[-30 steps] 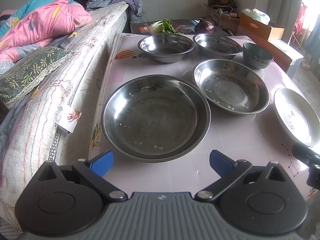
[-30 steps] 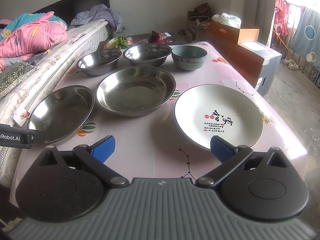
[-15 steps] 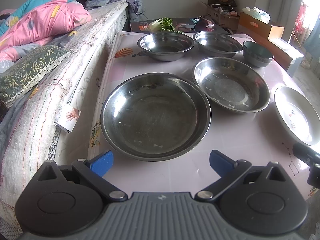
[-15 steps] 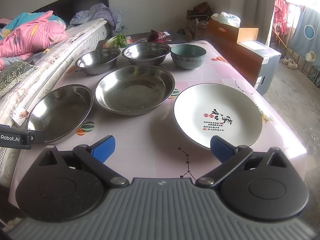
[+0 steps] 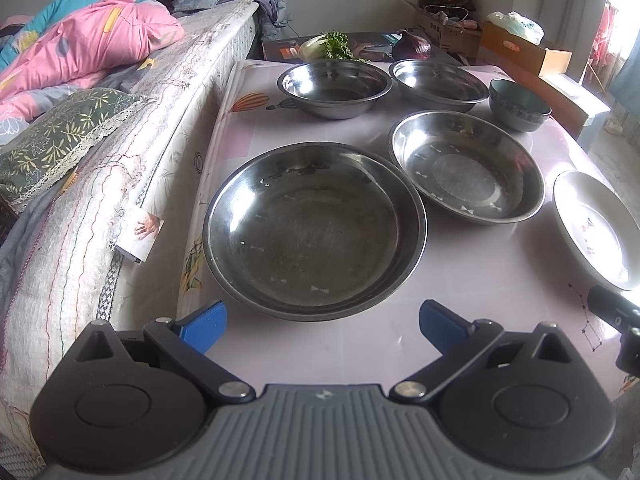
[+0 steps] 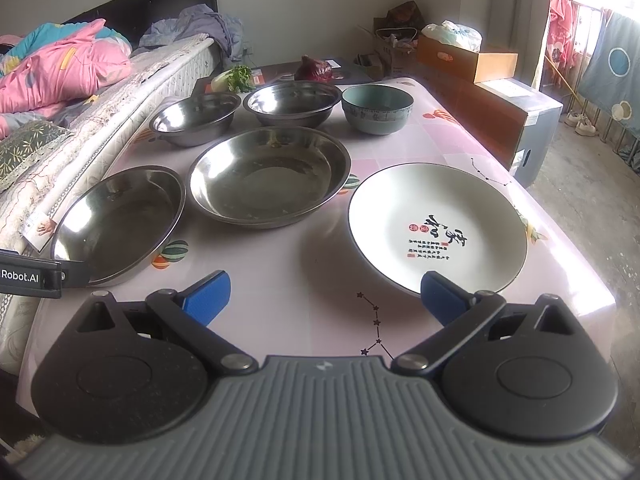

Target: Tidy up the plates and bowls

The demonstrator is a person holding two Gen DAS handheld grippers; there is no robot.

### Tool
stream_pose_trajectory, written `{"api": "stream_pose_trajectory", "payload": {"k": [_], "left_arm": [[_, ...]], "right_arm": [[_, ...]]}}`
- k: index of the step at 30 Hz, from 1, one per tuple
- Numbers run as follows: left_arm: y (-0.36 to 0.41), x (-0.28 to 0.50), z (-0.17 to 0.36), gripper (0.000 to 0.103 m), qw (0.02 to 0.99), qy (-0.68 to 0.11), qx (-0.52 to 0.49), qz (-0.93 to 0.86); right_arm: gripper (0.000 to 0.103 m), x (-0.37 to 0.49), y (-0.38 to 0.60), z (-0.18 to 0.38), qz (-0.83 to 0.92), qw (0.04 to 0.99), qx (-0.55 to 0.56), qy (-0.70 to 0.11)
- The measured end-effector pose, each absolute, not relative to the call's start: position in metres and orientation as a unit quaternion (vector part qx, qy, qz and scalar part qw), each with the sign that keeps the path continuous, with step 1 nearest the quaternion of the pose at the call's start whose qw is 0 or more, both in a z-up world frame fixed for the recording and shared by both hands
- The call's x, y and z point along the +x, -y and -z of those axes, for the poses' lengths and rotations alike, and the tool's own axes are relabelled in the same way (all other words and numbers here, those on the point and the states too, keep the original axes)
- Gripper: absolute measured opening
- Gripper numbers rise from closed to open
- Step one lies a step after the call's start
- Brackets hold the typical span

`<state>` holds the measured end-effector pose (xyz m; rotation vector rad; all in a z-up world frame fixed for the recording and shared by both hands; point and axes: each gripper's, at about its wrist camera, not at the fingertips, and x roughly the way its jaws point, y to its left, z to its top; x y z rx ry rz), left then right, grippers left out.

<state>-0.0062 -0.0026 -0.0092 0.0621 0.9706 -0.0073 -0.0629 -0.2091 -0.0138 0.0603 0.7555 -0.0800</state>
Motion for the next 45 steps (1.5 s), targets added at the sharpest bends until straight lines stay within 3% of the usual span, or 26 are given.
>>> {"api": "stream_pose_trajectory", "payload": {"k": [14, 30, 42, 45], "left_arm": [[-0.004, 0.03, -0.026, 0.103, 0.912, -0.4, 0.091, -0.013], [-0.029, 0.158, -0.058, 0.103, 0.92, -0.378, 0.101, 0.001], [-0.042, 0.253, -0.021, 0.103, 0.904, -0.416, 0.098, 0.023], [-0.045, 0.277, -0.005, 0.098, 0.901, -0.423, 0.085, 0.036]], "right_arm": [[0.102, -0.033, 0.216, -0.007, 0.021, 0.941, 0.022, -0.336], [0.102, 0.11, 0.2, -0.05, -0.091, 0.952, 0.047, -0.288], [0.102, 0.247, 0.188, 0.004, -0.133, 0.895, 0.205, -0.373], [0.099, 0.267, 0.183, 0.029, -0.12, 0.882, 0.219, -0.399]]}}
